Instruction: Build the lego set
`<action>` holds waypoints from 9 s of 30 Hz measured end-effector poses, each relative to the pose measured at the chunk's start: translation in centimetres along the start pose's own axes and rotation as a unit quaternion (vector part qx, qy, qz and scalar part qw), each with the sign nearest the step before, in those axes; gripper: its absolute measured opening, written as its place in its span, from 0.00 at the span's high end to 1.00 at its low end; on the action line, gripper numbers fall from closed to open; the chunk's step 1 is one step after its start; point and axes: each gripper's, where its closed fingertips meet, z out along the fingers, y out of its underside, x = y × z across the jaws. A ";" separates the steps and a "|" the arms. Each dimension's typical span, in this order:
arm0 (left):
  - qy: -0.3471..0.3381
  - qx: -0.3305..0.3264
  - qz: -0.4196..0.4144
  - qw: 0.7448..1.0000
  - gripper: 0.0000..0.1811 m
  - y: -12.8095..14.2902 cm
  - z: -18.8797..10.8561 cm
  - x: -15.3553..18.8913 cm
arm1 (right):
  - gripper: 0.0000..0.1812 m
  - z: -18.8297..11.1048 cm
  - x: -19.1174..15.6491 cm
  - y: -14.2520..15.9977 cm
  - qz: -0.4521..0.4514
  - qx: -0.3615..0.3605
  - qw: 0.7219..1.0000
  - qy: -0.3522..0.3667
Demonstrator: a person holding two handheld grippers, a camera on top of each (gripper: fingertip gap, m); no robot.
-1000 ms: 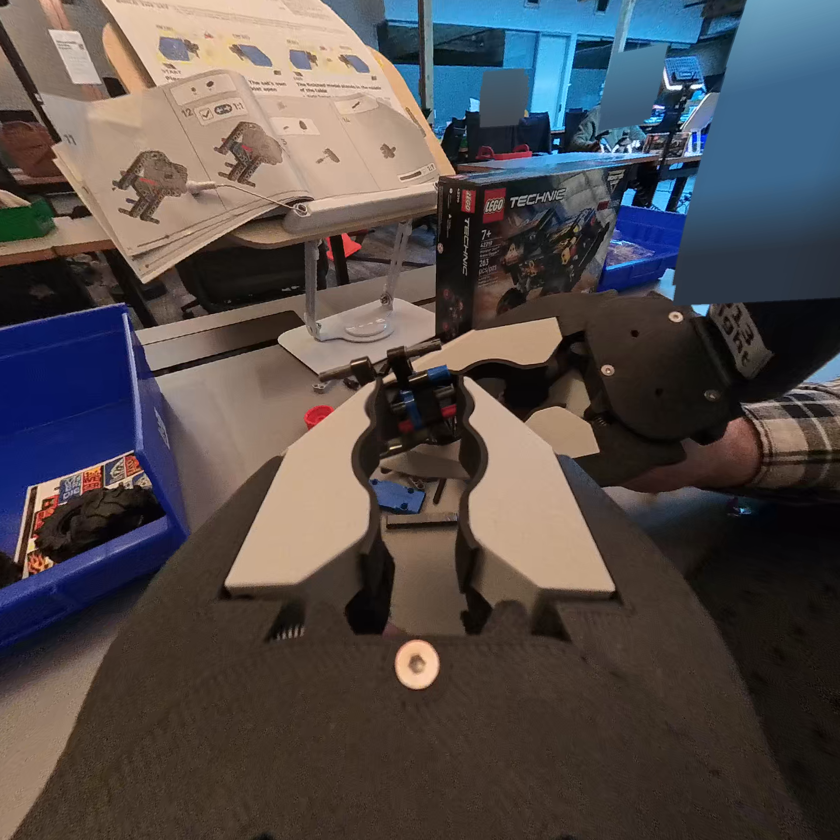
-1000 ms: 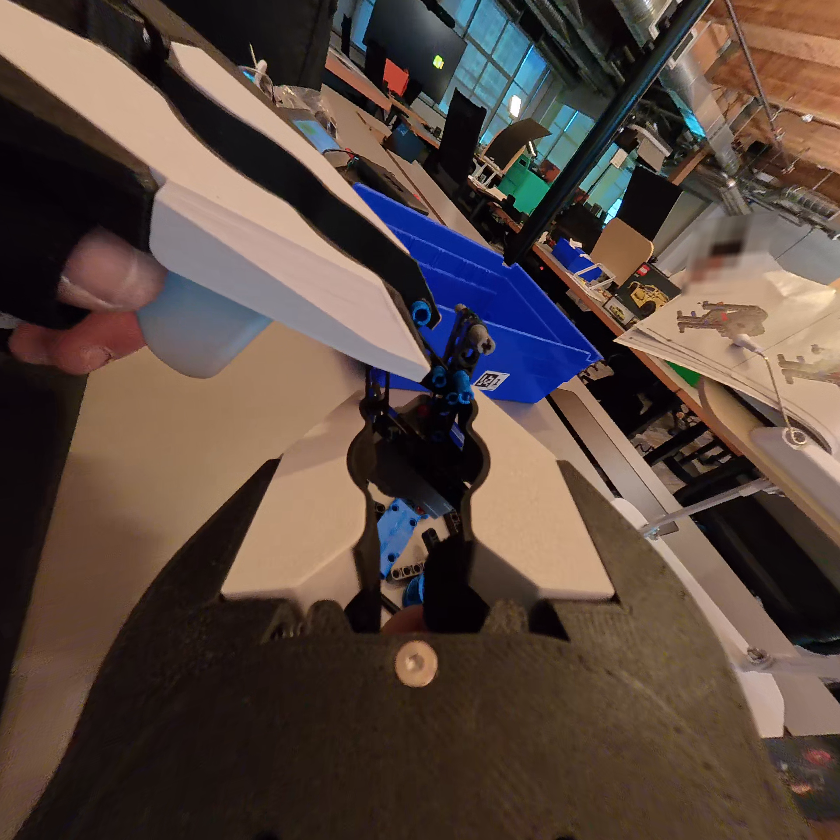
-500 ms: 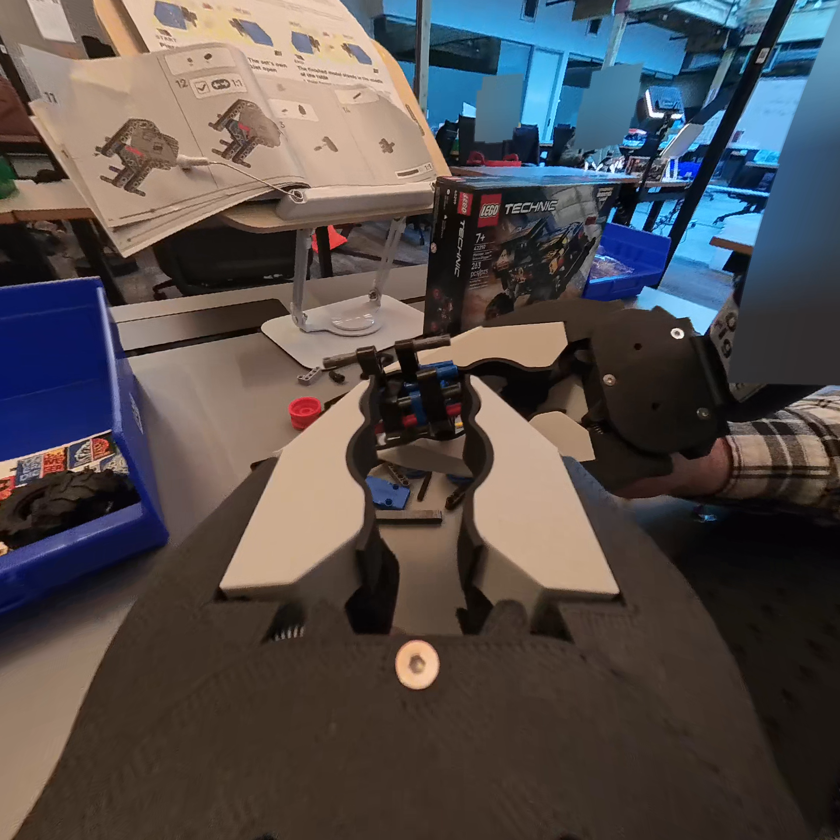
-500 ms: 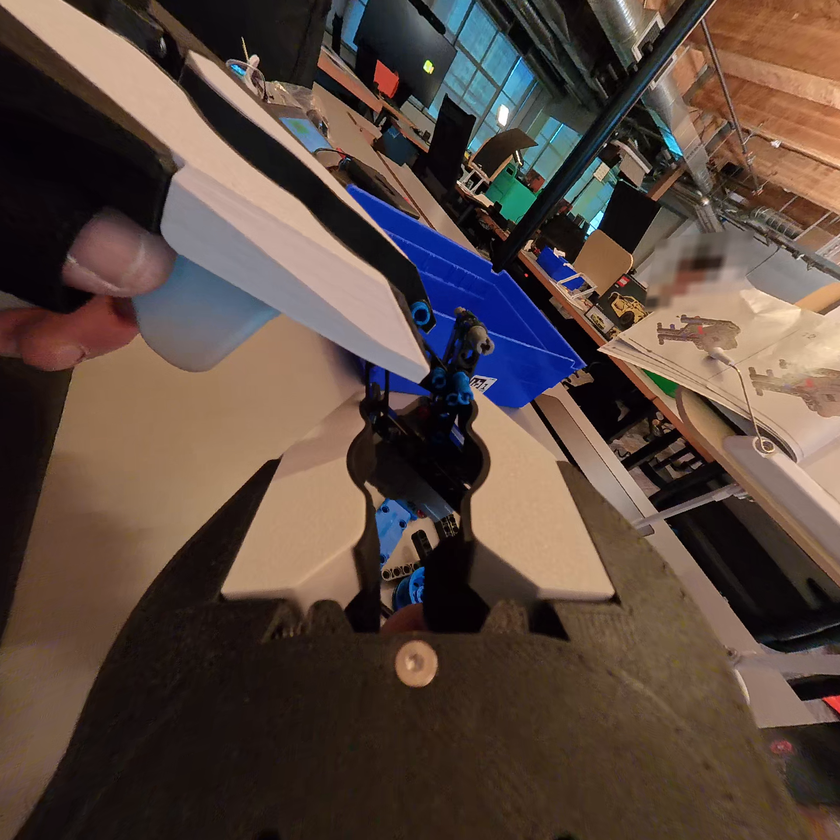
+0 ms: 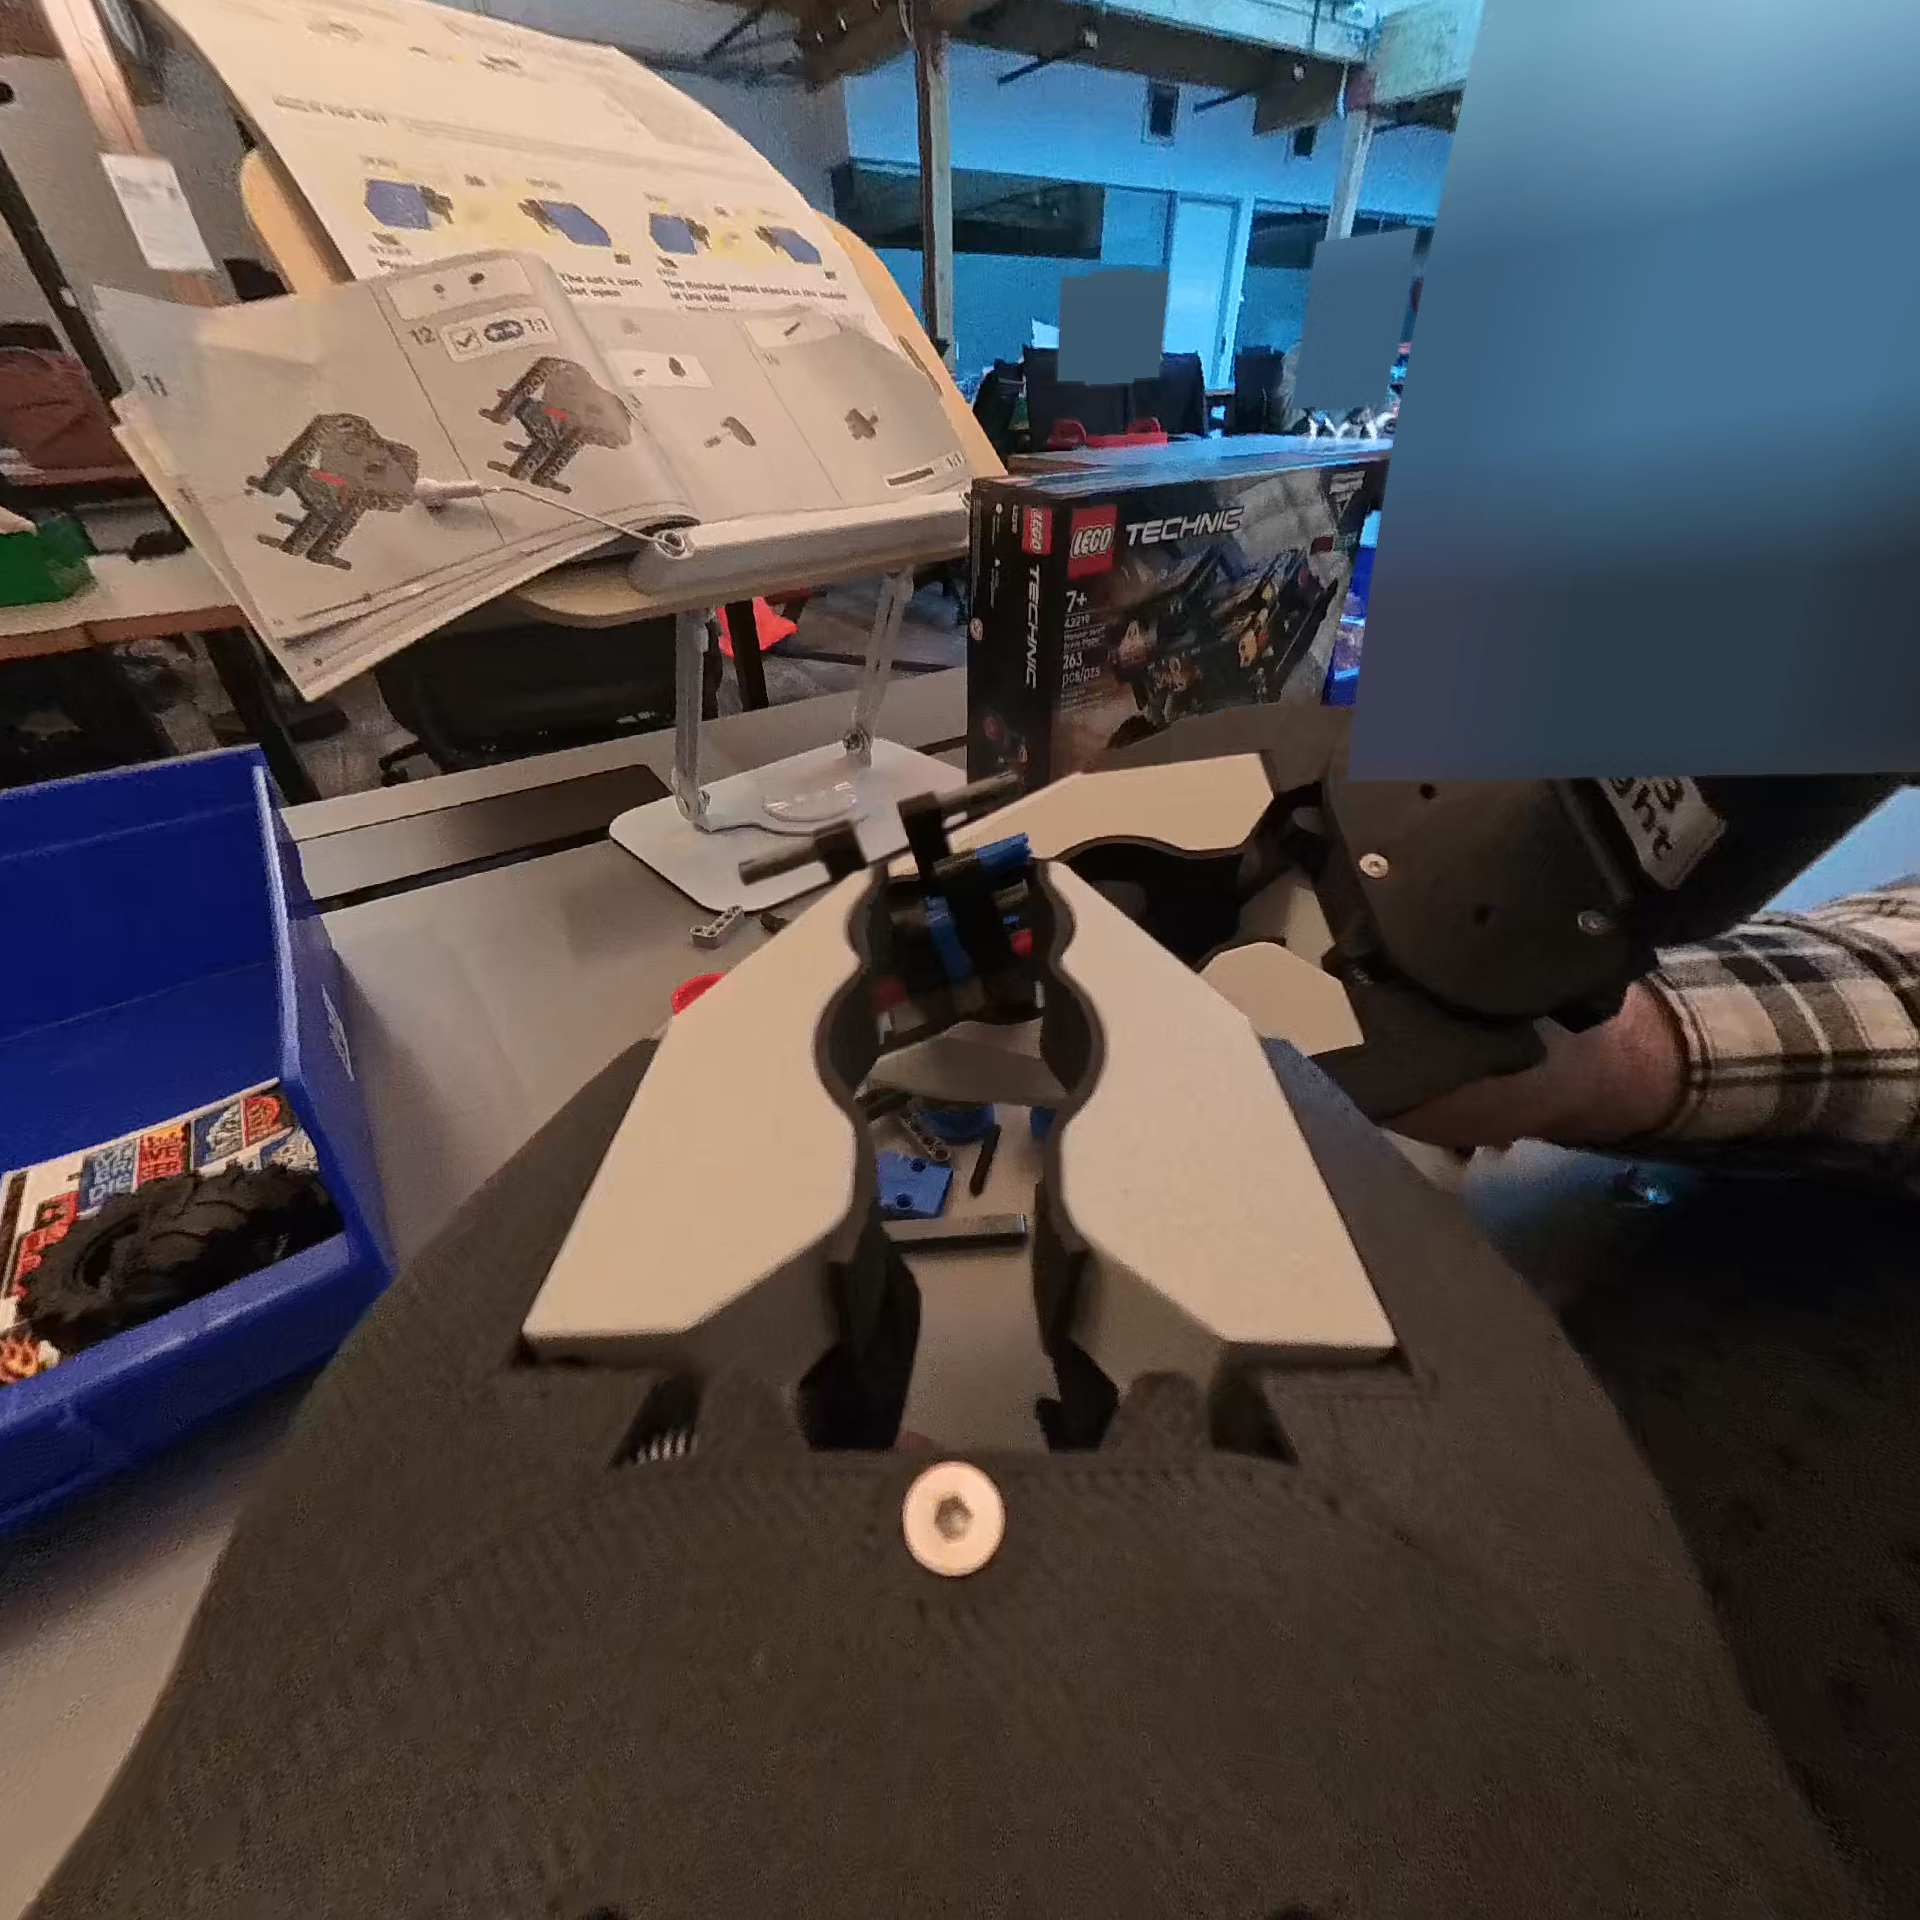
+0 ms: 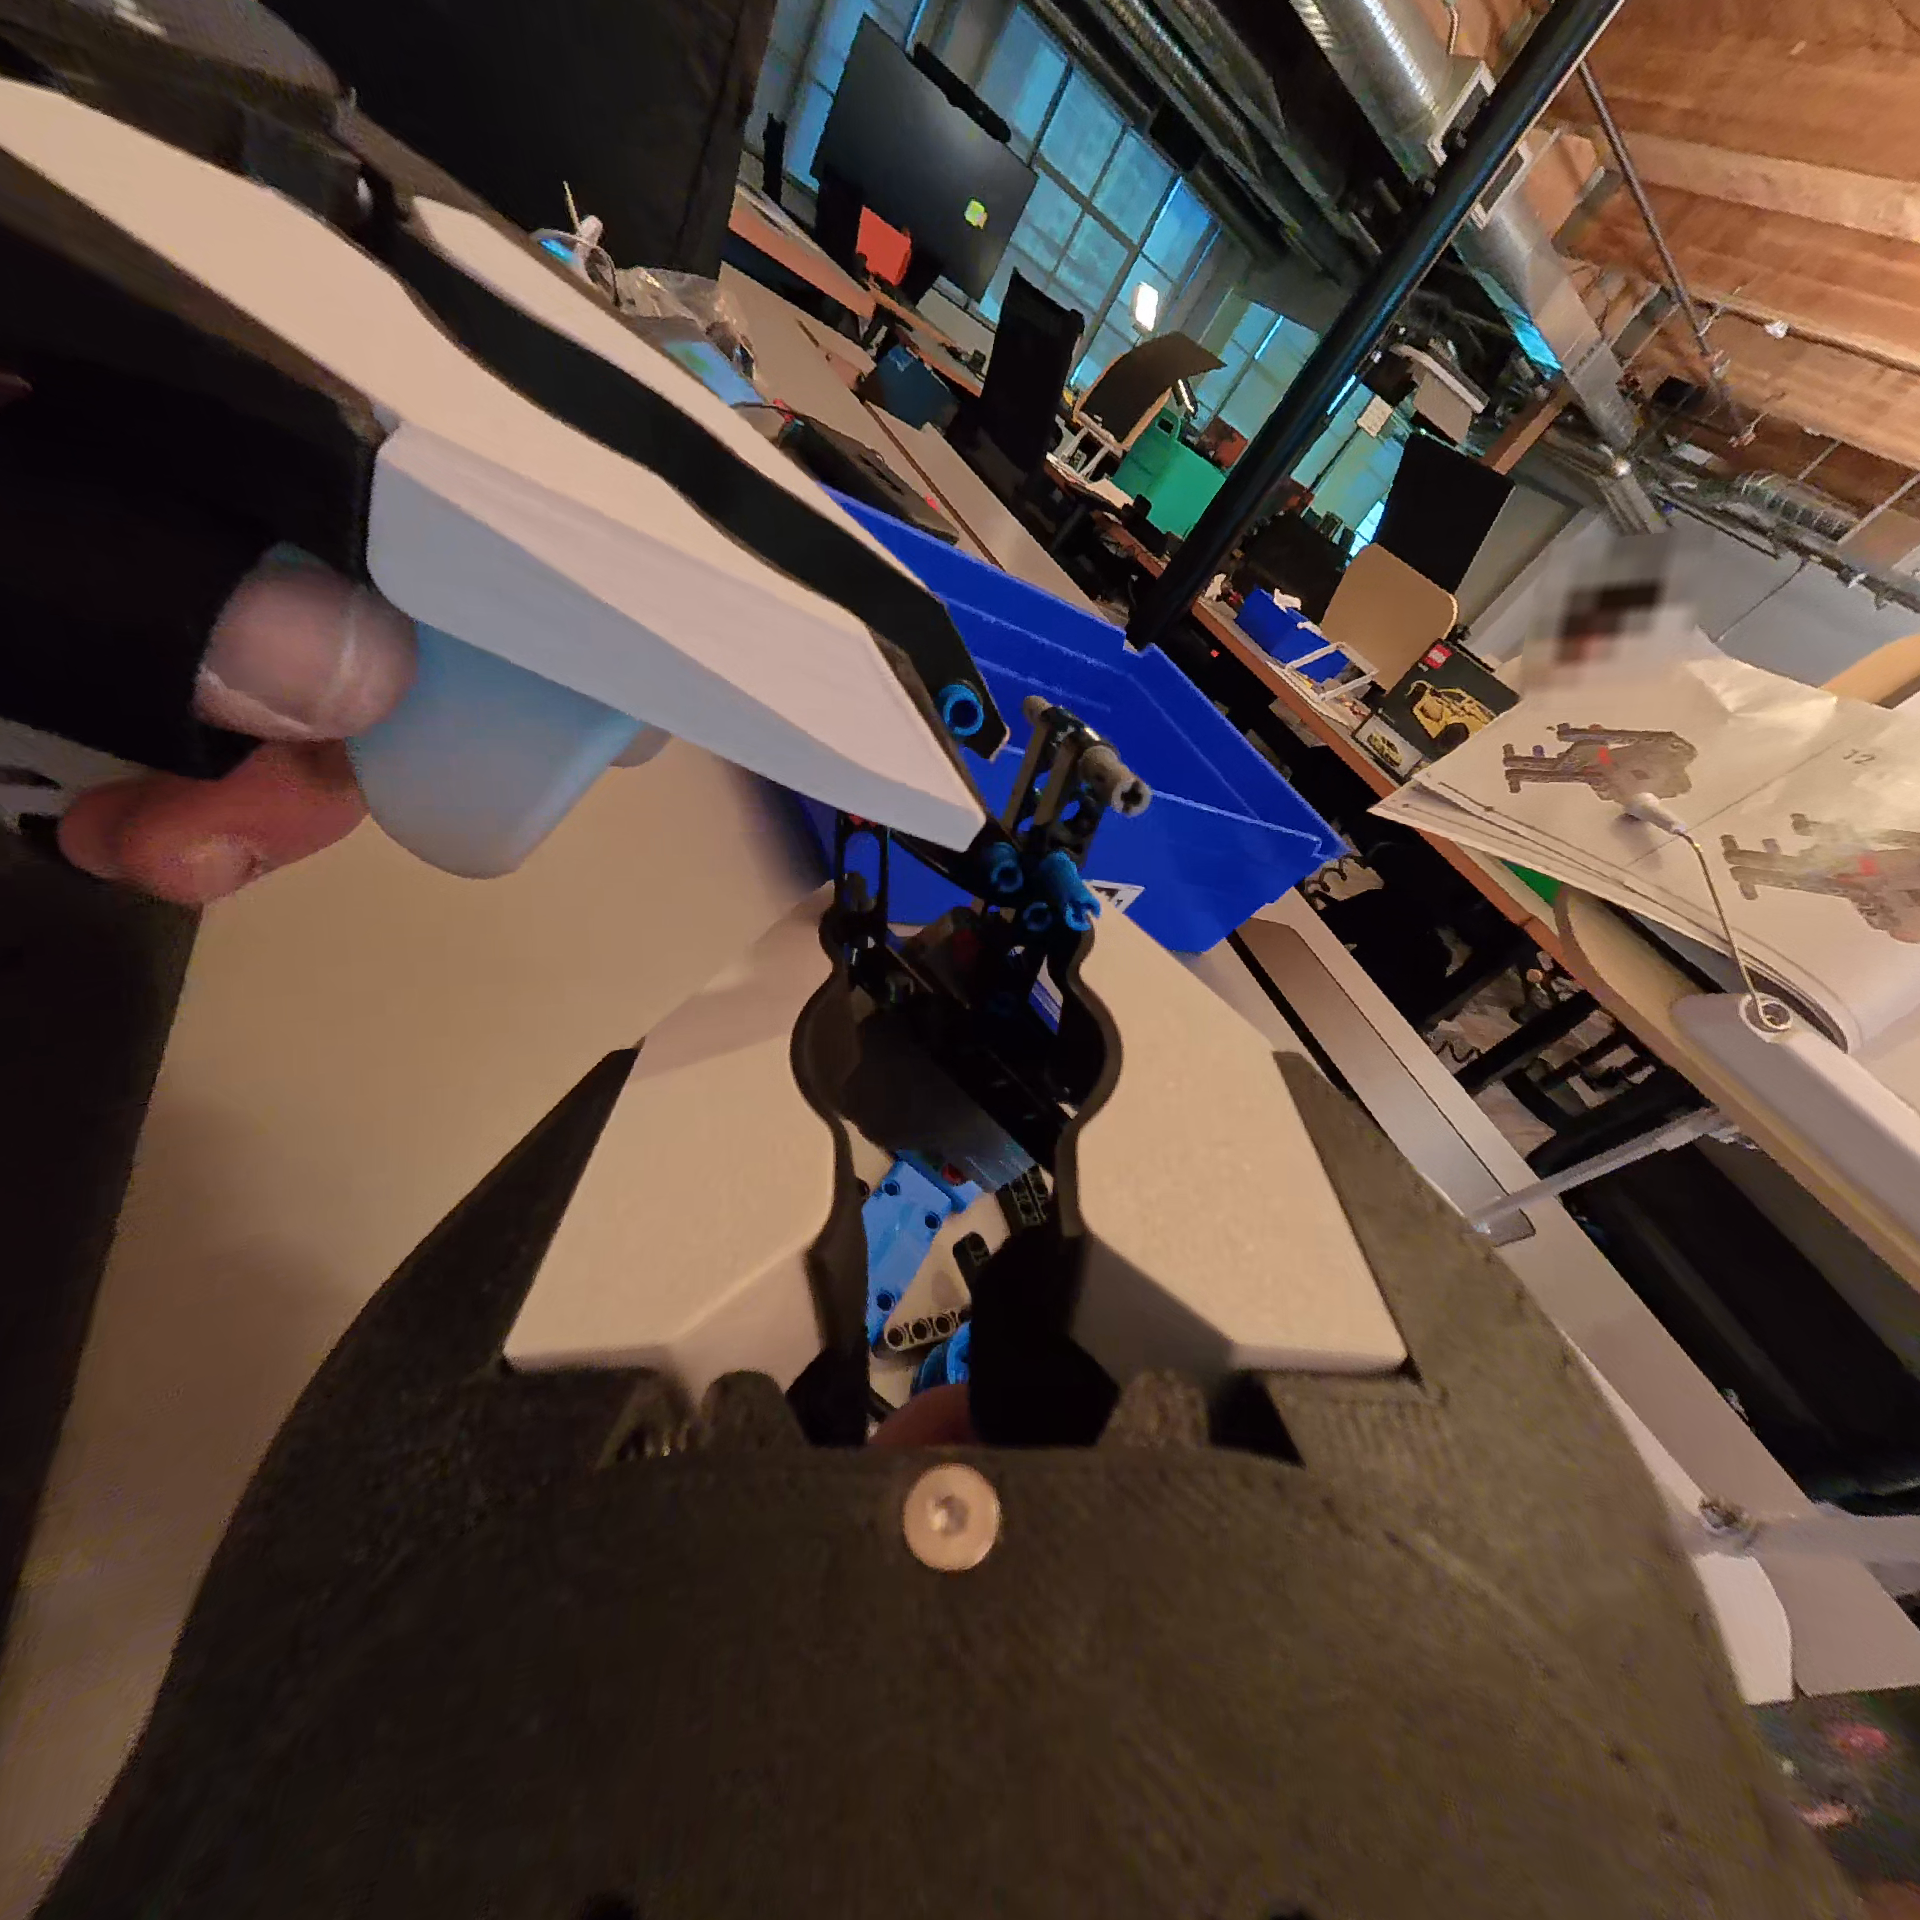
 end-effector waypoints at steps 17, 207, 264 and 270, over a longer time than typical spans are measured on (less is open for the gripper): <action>-0.016 -0.014 -0.019 1.000 0.86 0.1 -0.2 0.0 | 0.83 -0.1 0.3 -0.2 -0.033 0.002 0.999 0.017; 0.064 -0.355 0.123 0.924 0.83 15.4 -4.9 -4.5 | 0.84 -22.0 9.1 9.6 0.018 -0.362 0.923 -0.130; 0.004 -0.311 0.116 0.943 0.66 13.0 -6.0 -5.9 | 0.99 -25.1 4.7 18.8 0.045 -0.357 0.906 -0.223; -0.003 -0.146 0.200 0.969 0.74 4.1 -3.9 -1.6 | 0.99 -24.1 4.5 14.8 0.096 -0.287 0.931 -0.202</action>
